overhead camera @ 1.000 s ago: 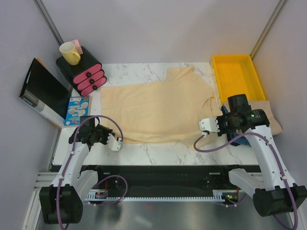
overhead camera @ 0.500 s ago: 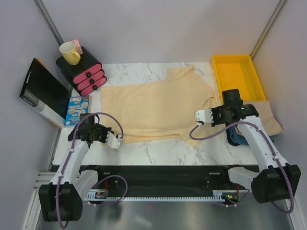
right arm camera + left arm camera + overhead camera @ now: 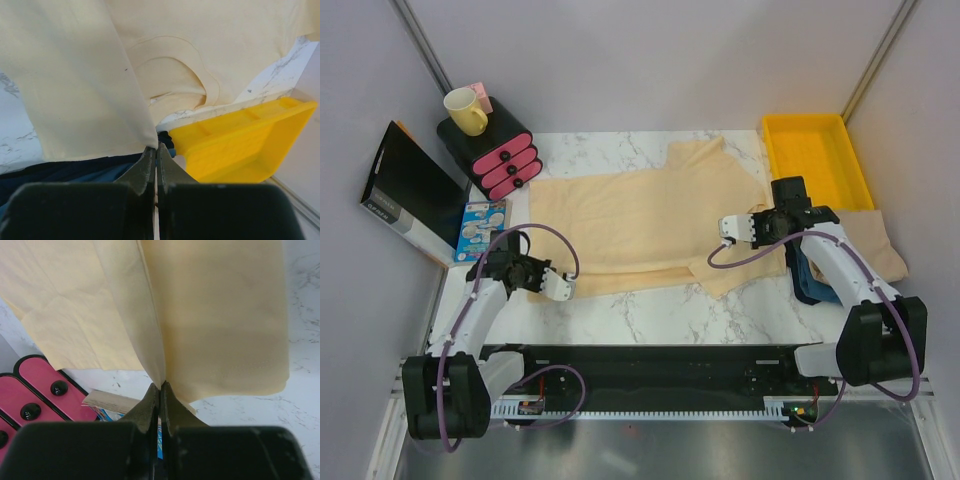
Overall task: Fold and stack the t-shirts
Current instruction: Fold the flattened tshirt in 1/3 of the way
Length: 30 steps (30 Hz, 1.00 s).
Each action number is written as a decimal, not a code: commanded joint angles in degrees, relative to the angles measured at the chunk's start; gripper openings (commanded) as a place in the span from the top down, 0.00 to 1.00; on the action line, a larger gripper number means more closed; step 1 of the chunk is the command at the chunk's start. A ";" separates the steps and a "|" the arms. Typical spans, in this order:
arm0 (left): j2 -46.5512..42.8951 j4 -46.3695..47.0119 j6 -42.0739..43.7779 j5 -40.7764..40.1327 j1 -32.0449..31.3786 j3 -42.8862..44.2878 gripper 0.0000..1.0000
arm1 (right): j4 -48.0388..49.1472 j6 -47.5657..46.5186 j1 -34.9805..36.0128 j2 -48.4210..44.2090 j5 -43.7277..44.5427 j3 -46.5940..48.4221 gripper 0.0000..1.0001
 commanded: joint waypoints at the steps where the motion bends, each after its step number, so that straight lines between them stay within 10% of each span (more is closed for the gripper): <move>1: 1.81 3.19 -2.89 -3.09 0.53 2.47 0.98 | 5.72 2.20 0.07 0.74 0.86 0.49 1.00; 30: 10.78 8.90 -1.04 -3.45 0.53 2.38 0.98 | 12.58 0.62 0.16 11.73 0.51 7.70 0.98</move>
